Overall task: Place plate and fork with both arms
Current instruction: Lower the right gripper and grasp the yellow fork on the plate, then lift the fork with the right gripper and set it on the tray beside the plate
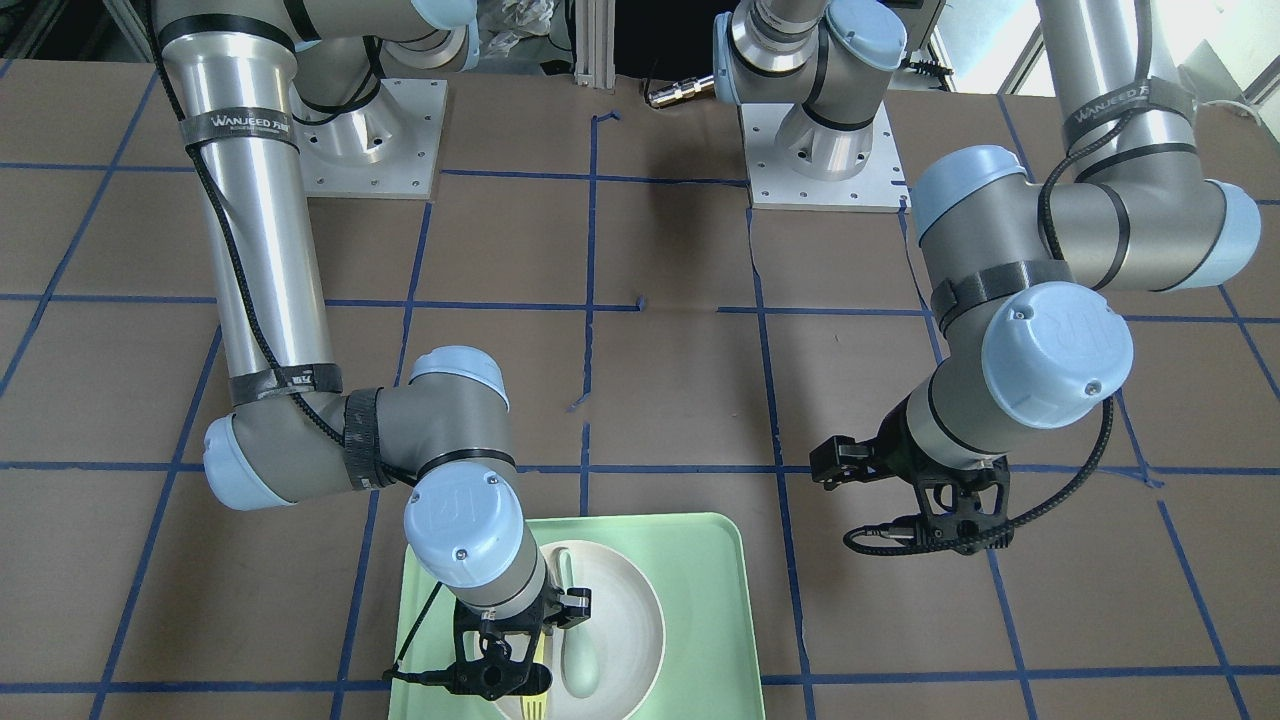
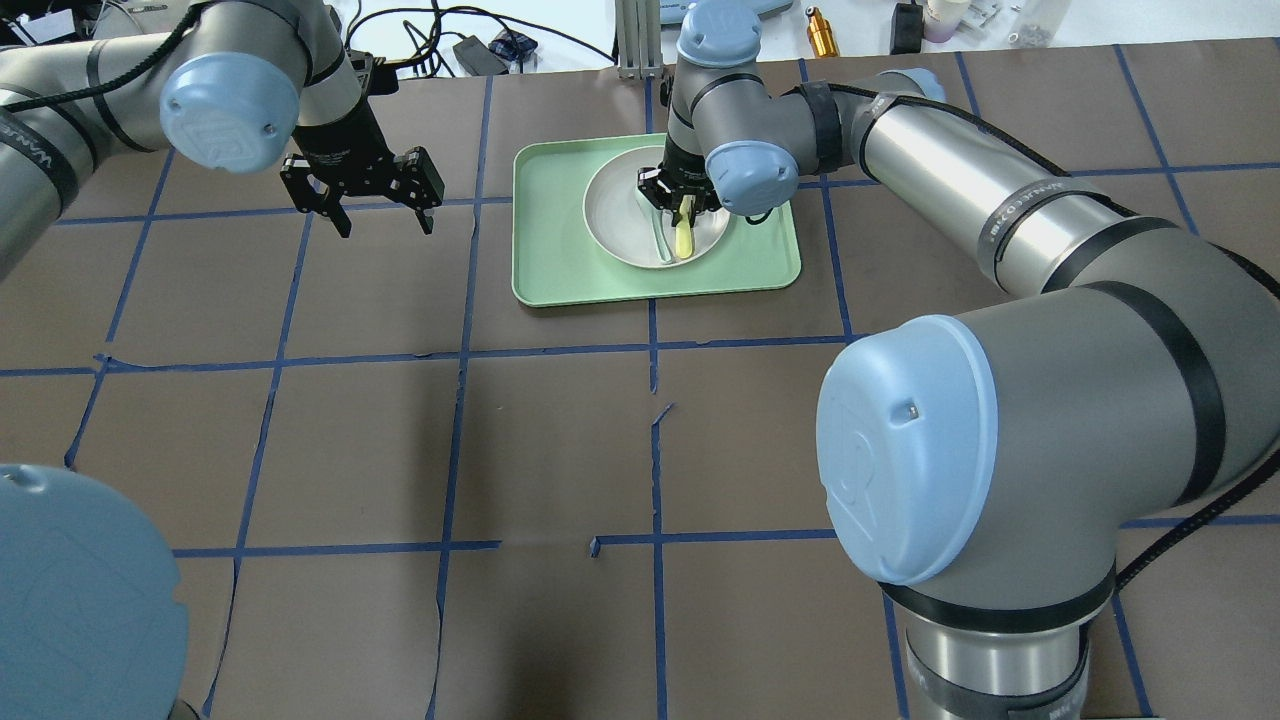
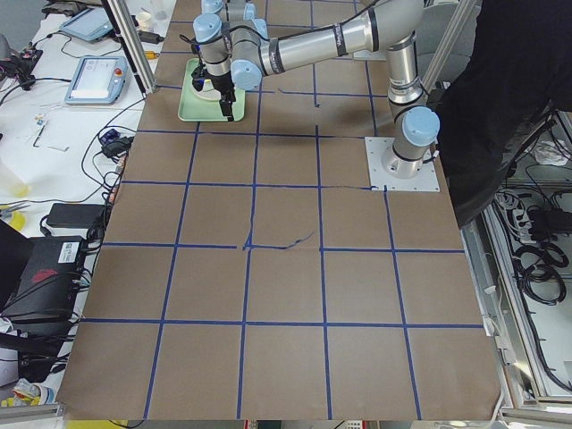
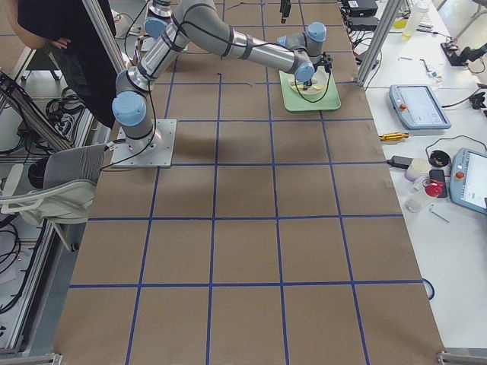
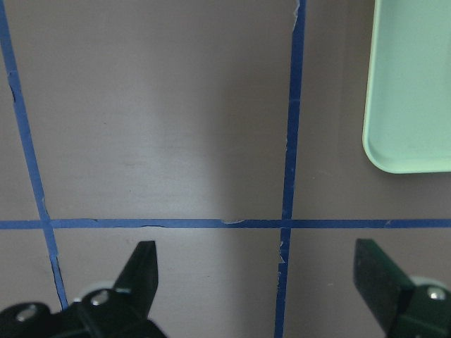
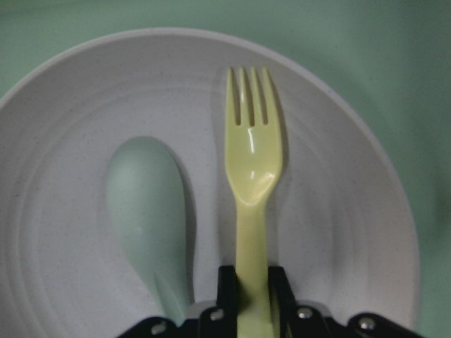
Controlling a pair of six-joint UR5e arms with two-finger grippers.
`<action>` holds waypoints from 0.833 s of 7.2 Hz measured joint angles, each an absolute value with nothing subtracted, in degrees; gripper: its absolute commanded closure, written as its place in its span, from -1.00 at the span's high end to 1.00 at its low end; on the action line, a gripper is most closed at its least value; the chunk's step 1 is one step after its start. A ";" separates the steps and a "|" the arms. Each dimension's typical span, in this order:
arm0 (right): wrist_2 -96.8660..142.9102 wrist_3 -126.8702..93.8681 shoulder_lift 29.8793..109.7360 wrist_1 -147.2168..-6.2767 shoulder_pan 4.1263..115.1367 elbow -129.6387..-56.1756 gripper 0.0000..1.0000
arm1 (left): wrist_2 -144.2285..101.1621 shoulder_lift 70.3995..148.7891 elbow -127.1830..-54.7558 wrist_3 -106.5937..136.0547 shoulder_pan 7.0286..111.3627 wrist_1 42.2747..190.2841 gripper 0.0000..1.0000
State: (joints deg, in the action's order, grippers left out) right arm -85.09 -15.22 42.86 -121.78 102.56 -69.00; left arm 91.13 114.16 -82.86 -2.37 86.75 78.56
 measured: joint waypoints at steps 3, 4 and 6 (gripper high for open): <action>-85.26 -17.98 45.34 -121.60 102.48 -68.79 -1.00 | 91.14 114.03 -82.77 -2.37 86.67 78.49 1.00; -85.25 -18.71 47.13 -121.52 102.38 -68.70 -1.00 | 91.14 114.01 -82.71 -2.37 86.66 78.49 1.00; -85.59 -17.08 49.70 -121.47 100.73 -69.53 -1.00 | 91.14 113.96 -82.74 -2.32 86.66 77.81 1.00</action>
